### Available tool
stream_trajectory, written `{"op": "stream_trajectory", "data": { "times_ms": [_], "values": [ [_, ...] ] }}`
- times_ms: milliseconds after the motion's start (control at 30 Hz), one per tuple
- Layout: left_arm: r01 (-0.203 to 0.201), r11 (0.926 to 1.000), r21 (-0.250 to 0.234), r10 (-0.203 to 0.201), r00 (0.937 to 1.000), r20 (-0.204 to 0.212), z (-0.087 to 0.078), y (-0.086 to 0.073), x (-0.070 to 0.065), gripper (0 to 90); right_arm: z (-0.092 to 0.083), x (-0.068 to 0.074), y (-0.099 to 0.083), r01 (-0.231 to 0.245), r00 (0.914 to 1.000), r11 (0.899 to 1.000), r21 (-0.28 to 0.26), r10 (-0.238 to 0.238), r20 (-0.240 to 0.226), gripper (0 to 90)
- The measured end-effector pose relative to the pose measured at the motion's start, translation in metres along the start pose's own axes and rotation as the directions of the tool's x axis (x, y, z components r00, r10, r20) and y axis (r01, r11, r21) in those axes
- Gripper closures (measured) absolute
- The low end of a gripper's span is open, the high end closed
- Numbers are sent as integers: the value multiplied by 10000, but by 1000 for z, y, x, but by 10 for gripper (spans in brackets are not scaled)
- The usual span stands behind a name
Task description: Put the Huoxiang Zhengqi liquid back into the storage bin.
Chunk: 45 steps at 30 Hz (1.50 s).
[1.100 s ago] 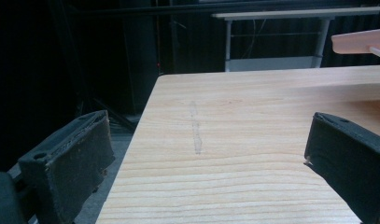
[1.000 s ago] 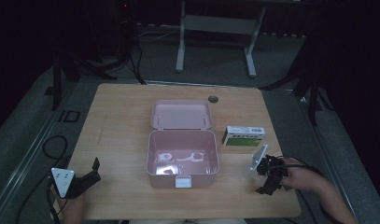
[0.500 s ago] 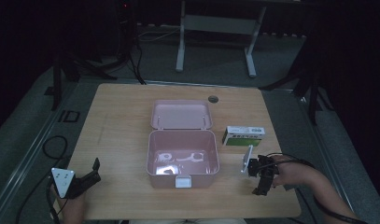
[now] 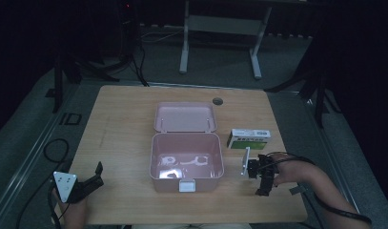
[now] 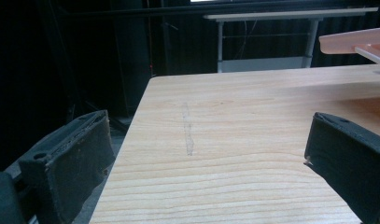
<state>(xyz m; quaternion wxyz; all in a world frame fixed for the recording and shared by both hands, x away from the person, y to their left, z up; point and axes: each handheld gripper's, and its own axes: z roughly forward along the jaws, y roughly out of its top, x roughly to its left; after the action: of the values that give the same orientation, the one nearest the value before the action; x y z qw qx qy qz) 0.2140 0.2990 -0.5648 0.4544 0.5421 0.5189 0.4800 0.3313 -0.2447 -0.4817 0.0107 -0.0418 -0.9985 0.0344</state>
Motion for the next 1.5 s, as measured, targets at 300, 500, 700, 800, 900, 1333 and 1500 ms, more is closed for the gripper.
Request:
{"op": "stream_trajectory", "data": {
  "times_ms": [300,500,700,800,900,1333,1500],
  "values": [
    [68,10000,0,-68,9999,93,0,0,1,11,-9,-12,10,62,10000,9995,-303,-60,62,130],
    [38,10000,18,-38,9999,133,0,0,0,11,-19,-20,12,196,9996,9985,-506,-184,227,140],
    [68,10000,21,-69,9998,183,0,0,0,11,-27,-24,13,306,9993,9980,-552,-292,253,152],
    [51,10000,30,-52,9998,188,0,0,0,10,-32,-27,14,479,9980,9972,-579,-454,437,172],
    [65,10000,18,-66,9998,192,0,0,0,11,-36,-29,14,511,9977,9971,-571,-484,478,173],
    [75,10000,28,-75,9998,197,0,0,0,11,-56,-47,14,370,9962,9969,-694,-313,815,233],
    [65,10000,39,-66,9998,201,0,0,0,11,-66,-58,14,272,9949,9966,-783,-193,993,247]
  ]
}}
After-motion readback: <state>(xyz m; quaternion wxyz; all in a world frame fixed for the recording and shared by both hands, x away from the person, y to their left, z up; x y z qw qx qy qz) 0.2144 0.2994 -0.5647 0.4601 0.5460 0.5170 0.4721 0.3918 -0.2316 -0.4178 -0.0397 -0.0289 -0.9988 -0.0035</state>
